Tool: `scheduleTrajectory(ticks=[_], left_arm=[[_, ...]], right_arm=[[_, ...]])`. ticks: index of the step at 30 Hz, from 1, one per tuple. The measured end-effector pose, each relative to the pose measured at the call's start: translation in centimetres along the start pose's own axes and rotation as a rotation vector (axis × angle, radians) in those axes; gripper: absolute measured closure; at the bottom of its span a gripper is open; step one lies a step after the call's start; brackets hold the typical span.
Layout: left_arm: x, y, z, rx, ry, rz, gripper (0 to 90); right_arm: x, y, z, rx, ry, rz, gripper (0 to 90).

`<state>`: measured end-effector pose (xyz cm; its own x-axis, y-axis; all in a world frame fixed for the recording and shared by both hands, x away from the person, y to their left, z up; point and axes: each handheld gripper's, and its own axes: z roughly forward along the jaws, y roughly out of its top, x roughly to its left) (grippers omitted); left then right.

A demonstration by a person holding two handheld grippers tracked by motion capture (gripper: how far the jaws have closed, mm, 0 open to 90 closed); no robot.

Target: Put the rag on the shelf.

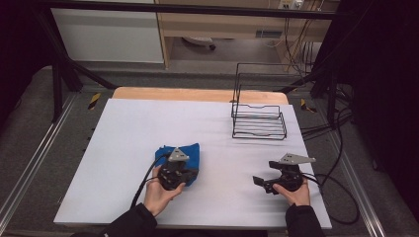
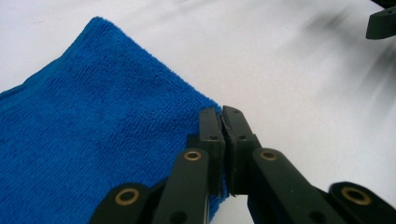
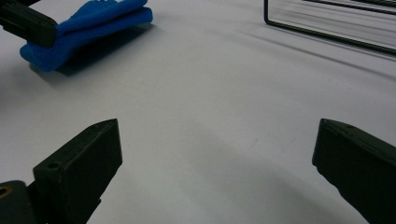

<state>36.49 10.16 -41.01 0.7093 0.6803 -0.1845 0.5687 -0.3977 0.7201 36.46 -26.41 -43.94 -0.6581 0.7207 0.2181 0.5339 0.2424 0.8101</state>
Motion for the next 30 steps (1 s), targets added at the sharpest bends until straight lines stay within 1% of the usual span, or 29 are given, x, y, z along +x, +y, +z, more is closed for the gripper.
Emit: scheduleTrajectory(ticks=[1,4,6,8,9,10,11,13,14,15,17,20,22,23,24,26,27,30], left_arm=[[-0.4,0.2,0.6,0.008,-0.006,0.005,87.1],[-1.1,0.6,1.7,0.024,-0.006,0.018,87.1],[-1.4,0.8,2.5,0.025,-0.01,0.019,87.0],[-1.5,0.8,3.1,0.035,-0.007,0.025,86.9],[-1.5,0.7,3.4,0.037,-0.008,0.021,86.8],[-1.5,0.7,3.7,0.044,-0.01,0.028,86.6],[-1.5,0.6,3.9,0.05,-0.013,0.041,86.1],[-1.4,0.5,3.9,0.049,-0.021,0.045,83.2],[-1.3,0.5,3.8,0.047,-0.026,0.047,83.2],[-1.2,0.5,3.6,0.039,-0.035,0.047,81.0],[-1.1,0.6,3.0,0.03,-0.046,0.059,72.3],[-0.7,0.6,1.7,0.012,-0.033,0.084,62.7],[0.0,0.5,0.5,0.007,-0.023,0.105,53.9],[0.2,0.4,0.1,0.001,-0.013,0.108,45.8],[0.7,0.3,-0.5,-0.003,0.004,0.119,45.8],[1.5,0.0,-1.4,-0.006,0.022,0.121,40.0],[2.1,-0.3,-1.9,-0.011,0.032,0.123,35.0],[3.4,-1.1,-2.8,0.0,0.04,0.113,27.6]], right_arm=[[0.0,0.0,0.0,0.0,0.0,0.001,2.1],[0.0,0.0,0.0,0.0,-0.001,-0.001,2.1],[0.0,0.0,0.0,0.0,-0.001,-0.002,2.1],[0.0,0.0,0.0,0.001,-0.001,0.0,2.2],[0.0,0.0,0.1,0.002,-0.001,0.001,2.2],[0.0,0.0,0.1,0.002,-0.002,0.0,2.2],[0.0,0.0,0.0,0.003,-0.003,-0.003,2.2],[0.1,0.1,0.1,0.001,-0.007,-0.008,2.4],[0.1,0.1,0.1,0.001,-0.007,-0.008,2.4],[0.1,0.1,0.1,0.001,-0.009,-0.006,2.4],[0.3,0.2,0.1,0.001,-0.012,-0.013,2.8],[0.7,0.4,0.2,-0.009,-0.016,-0.018,3.9],[1.0,0.6,0.4,-0.018,-0.019,-0.018,4.9],[1.2,0.7,0.4,-0.021,-0.023,-0.014,5.7],[1.4,0.8,0.5,-0.02,-0.026,-0.012,5.9],[2.0,1.1,0.9,-0.023,-0.033,-0.019,7.0],[2.6,1.4,1.3,-0.022,-0.035,-0.015,7.9],[3.8,1.8,2.1,-0.012,-0.045,-0.02,7.9]])
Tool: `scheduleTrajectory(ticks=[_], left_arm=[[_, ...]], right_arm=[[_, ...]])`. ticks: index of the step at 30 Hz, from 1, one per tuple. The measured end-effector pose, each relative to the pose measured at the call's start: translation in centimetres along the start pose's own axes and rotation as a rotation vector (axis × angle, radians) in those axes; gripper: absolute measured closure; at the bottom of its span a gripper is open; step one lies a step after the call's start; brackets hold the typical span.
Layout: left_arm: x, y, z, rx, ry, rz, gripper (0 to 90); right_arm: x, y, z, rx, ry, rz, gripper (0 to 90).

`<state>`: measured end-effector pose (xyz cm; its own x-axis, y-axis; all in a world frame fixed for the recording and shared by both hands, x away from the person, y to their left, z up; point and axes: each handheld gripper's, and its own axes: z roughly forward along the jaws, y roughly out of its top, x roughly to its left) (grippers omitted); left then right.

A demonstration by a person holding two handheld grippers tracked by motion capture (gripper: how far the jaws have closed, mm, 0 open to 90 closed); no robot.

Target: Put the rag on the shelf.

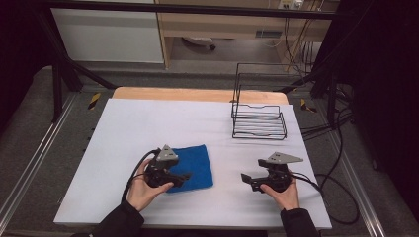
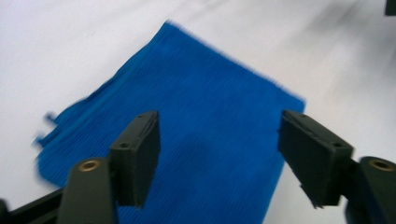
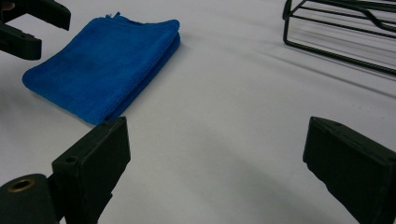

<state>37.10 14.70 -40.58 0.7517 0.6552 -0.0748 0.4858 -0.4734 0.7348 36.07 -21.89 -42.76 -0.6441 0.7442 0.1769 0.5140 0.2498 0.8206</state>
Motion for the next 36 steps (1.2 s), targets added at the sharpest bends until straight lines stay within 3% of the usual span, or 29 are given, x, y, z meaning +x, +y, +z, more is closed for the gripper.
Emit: scheduleTrajectory(ticks=[1,6,9,11,12,15,21,26,32,36], left_arm=[[0.5,-0.6,-0.3,0.008,0.001,-0.004,27.6],[2.4,-3.0,-1.3,0.02,0.027,-0.02,19.1],[2.8,-3.5,-1.6,0.018,0.03,-0.017,15.6],[3.3,-4.1,-2.2,0.006,0.029,-0.029,11.3],[3.3,-4.1,-2.2,0.006,0.029,-0.029,10.1],[3.7,-4.6,-2.6,-0.004,0.035,-0.033,7.1],[4.3,-5.1,-2.7,-0.002,0.049,-0.054,5.8],[4.6,-5.1,-2.8,-0.01,0.061,-0.064,5.9],[4.8,-5.0,-3.2,-0.033,0.072,-0.071,6.5],[4.9,-5.0,-3.2,-0.033,0.072,-0.075,6.9]], right_arm=[[0.0,0.0,0.0,0.0,0.0,0.0,7.9],[3.2,1.0,2.4,0.046,0.01,-0.01,11.5],[4.0,1.2,3.1,0.059,0.02,-0.019,14.6],[5.4,1.4,4.2,0.077,0.049,-0.022,20.5],[5.4,1.4,4.2,0.077,0.049,-0.022,20.5],[6.6,1.1,5.8,0.106,0.053,-0.038,33.1],[7.6,0.8,7.1,0.132,0.045,-0.038,48.7],[8.1,0.7,7.8,0.142,0.03,0.015,67.8],[8.3,0.3,8.3,0.165,0.029,0.067,79.9],[8.3,0.4,8.2,0.169,0.039,0.073,86.9]])
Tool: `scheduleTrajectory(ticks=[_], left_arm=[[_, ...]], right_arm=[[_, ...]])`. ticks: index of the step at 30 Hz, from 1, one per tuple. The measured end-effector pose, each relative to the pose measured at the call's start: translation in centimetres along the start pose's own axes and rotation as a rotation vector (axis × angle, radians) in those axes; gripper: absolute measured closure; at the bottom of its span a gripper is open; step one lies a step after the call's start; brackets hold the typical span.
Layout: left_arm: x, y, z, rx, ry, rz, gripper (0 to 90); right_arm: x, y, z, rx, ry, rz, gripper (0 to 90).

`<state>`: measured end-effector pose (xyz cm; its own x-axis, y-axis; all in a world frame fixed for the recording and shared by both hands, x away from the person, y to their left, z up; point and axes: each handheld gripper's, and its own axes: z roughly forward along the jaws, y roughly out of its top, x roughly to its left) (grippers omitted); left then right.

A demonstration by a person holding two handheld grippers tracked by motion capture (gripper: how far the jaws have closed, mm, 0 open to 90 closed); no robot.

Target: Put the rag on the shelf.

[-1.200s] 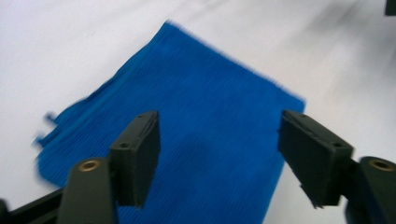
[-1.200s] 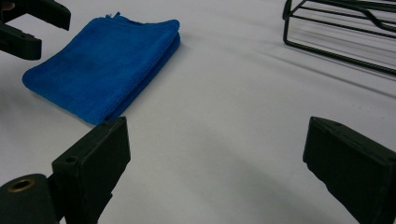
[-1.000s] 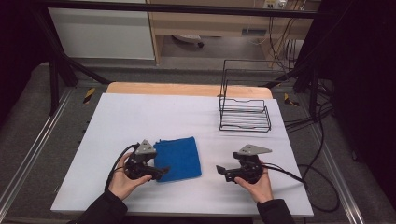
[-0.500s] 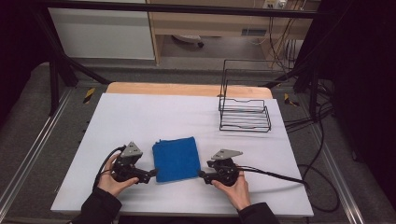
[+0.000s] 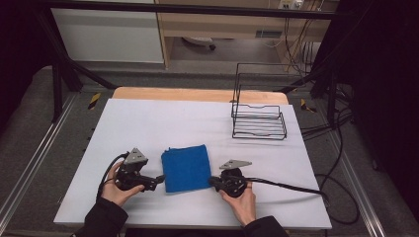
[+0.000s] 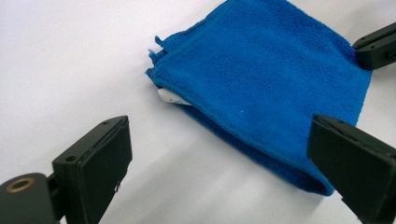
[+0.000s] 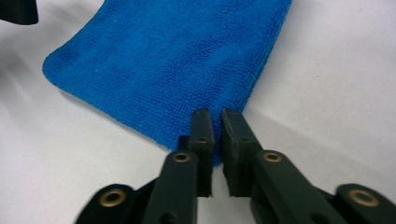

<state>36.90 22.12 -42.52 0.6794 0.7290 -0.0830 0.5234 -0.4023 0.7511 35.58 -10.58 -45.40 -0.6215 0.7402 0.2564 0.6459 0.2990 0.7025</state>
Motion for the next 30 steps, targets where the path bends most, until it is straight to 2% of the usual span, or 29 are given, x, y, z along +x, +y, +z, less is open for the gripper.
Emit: scheduleTrajectory(ticks=[4,5,8,12,14,18,21,23,25,26,27,29,30], left_arm=[[-0.1,0.1,-0.2,-0.009,-0.007,-0.003,7.9],[0.0,0.1,-0.3,-0.016,-0.008,-0.002,9.0],[0.0,0.1,-0.4,-0.019,-0.015,-0.017,9.9],[0.0,0.1,-0.4,-0.021,-0.019,-0.03,11.0],[0.0,0.2,-0.4,-0.02,-0.027,-0.031,12.0],[-0.4,1.0,-0.1,-0.027,-0.029,-0.028,15.1],[-0.6,1.8,0.2,-0.025,-0.036,-0.027,18.8],[-1.0,2.5,0.7,-0.026,-0.042,-0.024,20.1],[-1.4,3.4,1.6,-0.008,-0.041,-0.004,24.4],[-1.6,3.8,2.2,0.012,-0.037,0.007,26.5],[-1.8,4.2,2.8,0.027,-0.039,0.012,31.0],[-2.0,4.7,4.0,0.053,-0.049,0.015,34.5],[-2.1,5.0,4.5,0.065,-0.051,0.014,37.8]], right_arm=[[-0.2,0.3,-0.6,0.013,0.014,-0.003,88.4],[-0.5,0.6,-1.2,0.01,0.032,0.011,88.6],[-1.1,0.9,-2.4,0.019,0.022,0.008,88.7],[-2.0,1.1,-3.6,0.039,0.034,0.022,88.7],[-3.1,0.8,-4.9,0.079,0.018,0.014,88.5],[-4.6,0.3,-6.1,0.096,-0.053,-0.011,88.2],[-5.3,0.4,-6.3,0.091,-0.09,-0.027,87.7],[-5.4,0.4,-6.2,0.092,-0.098,-0.033,87.4],[-5.6,0.2,-5.8,0.093,-0.12,-0.047,85.9],[-5.7,0.0,-5.6,0.099,-0.126,-0.042,84.2],[-5.9,-0.3,-5.6,0.07,-0.146,-0.033,75.6],[-6.0,-0.4,-5.8,0.059,-0.149,-0.027,73.0],[-6.1,-0.6,-6.1,0.033,-0.156,-0.004,67.5]])
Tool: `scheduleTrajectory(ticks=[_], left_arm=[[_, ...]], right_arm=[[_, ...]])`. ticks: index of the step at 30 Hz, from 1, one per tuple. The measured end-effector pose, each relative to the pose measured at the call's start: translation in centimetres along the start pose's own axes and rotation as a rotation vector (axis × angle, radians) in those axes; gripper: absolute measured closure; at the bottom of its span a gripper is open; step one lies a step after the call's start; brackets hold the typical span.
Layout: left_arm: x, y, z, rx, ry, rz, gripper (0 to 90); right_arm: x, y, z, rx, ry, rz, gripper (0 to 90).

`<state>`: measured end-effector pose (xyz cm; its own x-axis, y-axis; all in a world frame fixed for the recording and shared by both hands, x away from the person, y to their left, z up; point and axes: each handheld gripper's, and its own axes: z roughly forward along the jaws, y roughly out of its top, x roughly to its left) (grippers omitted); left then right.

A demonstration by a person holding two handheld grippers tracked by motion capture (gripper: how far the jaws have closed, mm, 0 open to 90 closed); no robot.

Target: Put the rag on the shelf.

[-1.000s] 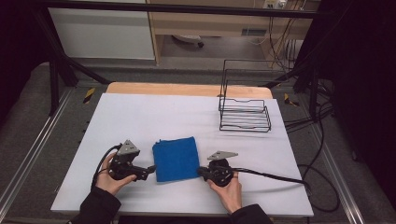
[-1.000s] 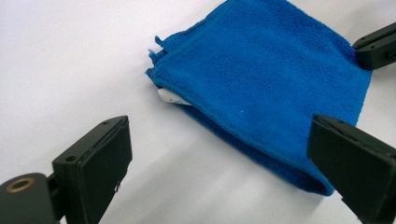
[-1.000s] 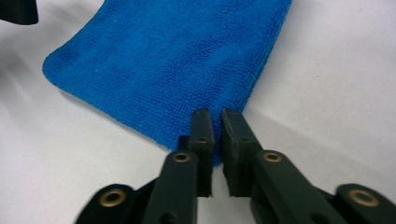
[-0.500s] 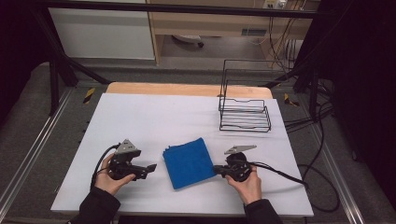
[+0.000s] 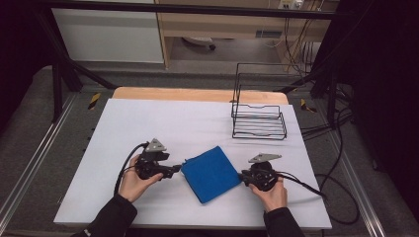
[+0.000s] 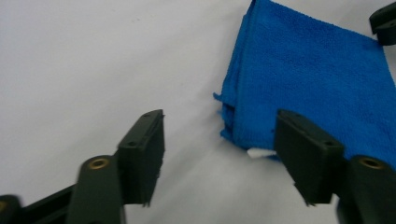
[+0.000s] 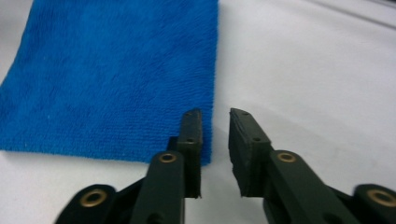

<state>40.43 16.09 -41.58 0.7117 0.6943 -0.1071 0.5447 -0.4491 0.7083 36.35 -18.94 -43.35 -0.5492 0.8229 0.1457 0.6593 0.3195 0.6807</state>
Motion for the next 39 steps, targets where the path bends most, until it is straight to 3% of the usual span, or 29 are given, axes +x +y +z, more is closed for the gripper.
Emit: scheduleTrajectory(ticks=[2,5,6,9,15,17,22,25,28,32,33,34,35,36,37,39], left_arm=[[0.0,0.3,1.1,0.021,-0.005,-0.005,44.8],[-0.1,0.4,2.3,0.048,-0.016,0.004,53.0],[0.0,0.3,2.5,0.064,-0.014,0.022,58.3],[0.1,0.0,2.8,0.083,-0.035,0.025,64.3],[-0.2,-0.4,3.4,0.095,-0.048,0.042,72.8],[-0.2,-0.4,3.5,0.095,-0.052,0.038,75.3],[-0.4,-0.3,3.4,0.1,-0.072,0.033,83.7],[-0.6,-0.3,3.1,0.105,-0.08,0.02,85.5],[-1.0,-0.7,2.3,0.091,-0.121,-0.012,85.6],[-3.1,-1.5,1.2,0.076,-0.156,-0.043,85.5],[-3.7,-1.7,1.1,0.071,-0.151,-0.048,85.5],[-4.4,-1.9,1.0,0.07,-0.141,-0.048,85.3],[-4.9,-2.1,1.0,0.068,-0.137,-0.047,85.3],[-5.7,-2.5,1.0,0.065,-0.118,-0.05,85.2],[-6.2,-2.8,1.0,0.065,-0.105,-0.046,85.2],[-7.0,-3.3,1.0,0.055,-0.104,-0.077,84.8]], right_arm=[[-0.2,-0.4,-0.1,-0.03,-0.007,0.027,64.2],[0.0,-0.8,0.1,-0.02,-0.006,0.043,61.6],[0.3,-0.9,0.5,-0.018,-0.007,0.06,63.4],[0.4,-1.0,0.7,-0.011,-0.013,0.07,65.0],[0.8,-1.3,1.2,0.002,0.004,0.106,74.1],[0.8,-1.2,1.2,0.012,0.021,0.148,79.5],[0.5,-0.8,1.3,0.031,0.047,0.167,87.1],[-0.1,-0.1,0.6,0.014,0.065,0.17,88.0],[-0.8,0.8,-0.4,-0.007,0.064,0.154,88.1],[-1.8,2.0,-0.6,0.023,0.037,0.088,88.0],[-1.8,2.0,-0.6,0.023,0.037,0.088,88.0],[-1.9,2.8,-0.2,0.044,0.018,0.027,87.9],[-1.9,2.8,-0.2,0.044,0.018,0.027,87.9],[-2.1,3.6,0.5,0.044,0.011,-0.02,87.7],[-2.1,3.6,0.5,0.044,0.011,-0.02,87.7],[-2.1,4.3,1.3,0.031,0.01,-0.053,87.5]])
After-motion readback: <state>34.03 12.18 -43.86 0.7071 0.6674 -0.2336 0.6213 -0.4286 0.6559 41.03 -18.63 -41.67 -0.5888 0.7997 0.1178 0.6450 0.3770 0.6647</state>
